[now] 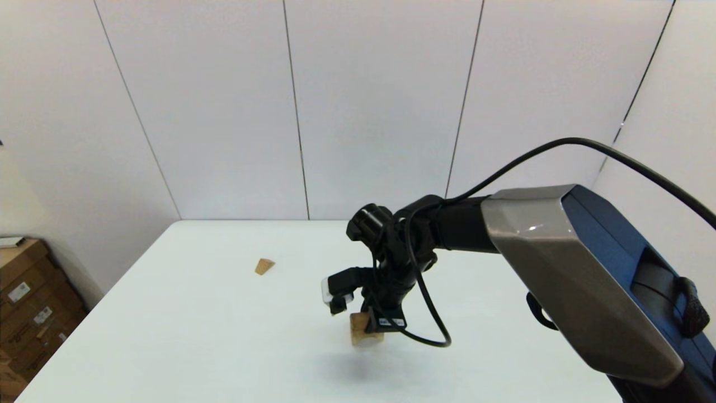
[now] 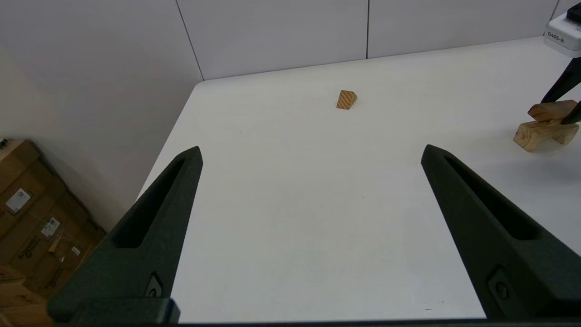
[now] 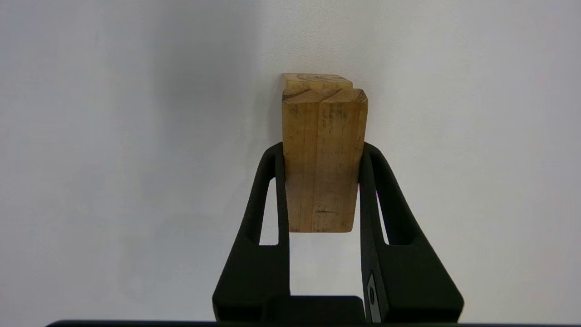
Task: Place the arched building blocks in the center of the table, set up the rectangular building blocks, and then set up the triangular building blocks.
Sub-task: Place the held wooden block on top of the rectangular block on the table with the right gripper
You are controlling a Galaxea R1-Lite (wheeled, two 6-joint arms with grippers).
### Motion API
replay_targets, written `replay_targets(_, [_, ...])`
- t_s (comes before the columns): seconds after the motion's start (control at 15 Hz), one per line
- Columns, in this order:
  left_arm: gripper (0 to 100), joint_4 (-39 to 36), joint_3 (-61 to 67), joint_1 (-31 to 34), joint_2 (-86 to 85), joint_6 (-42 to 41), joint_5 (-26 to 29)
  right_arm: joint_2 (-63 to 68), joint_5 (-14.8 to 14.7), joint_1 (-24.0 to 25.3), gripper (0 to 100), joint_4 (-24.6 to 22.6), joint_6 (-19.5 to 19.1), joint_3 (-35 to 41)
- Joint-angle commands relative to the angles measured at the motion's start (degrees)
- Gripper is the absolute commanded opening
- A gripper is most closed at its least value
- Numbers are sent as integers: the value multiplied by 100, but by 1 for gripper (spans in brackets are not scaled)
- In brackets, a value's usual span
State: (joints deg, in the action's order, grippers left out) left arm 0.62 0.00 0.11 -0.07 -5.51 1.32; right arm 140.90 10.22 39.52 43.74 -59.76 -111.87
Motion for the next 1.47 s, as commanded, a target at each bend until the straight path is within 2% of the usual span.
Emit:
replay_targets(0.07, [100, -1, 0, 7, 7, -3, 0, -36, 24, 12, 0, 29, -36, -1])
replay_targets(1.47, [100, -1, 0, -2, 7, -3, 0, 61, 7, 100, 0, 47, -36, -1])
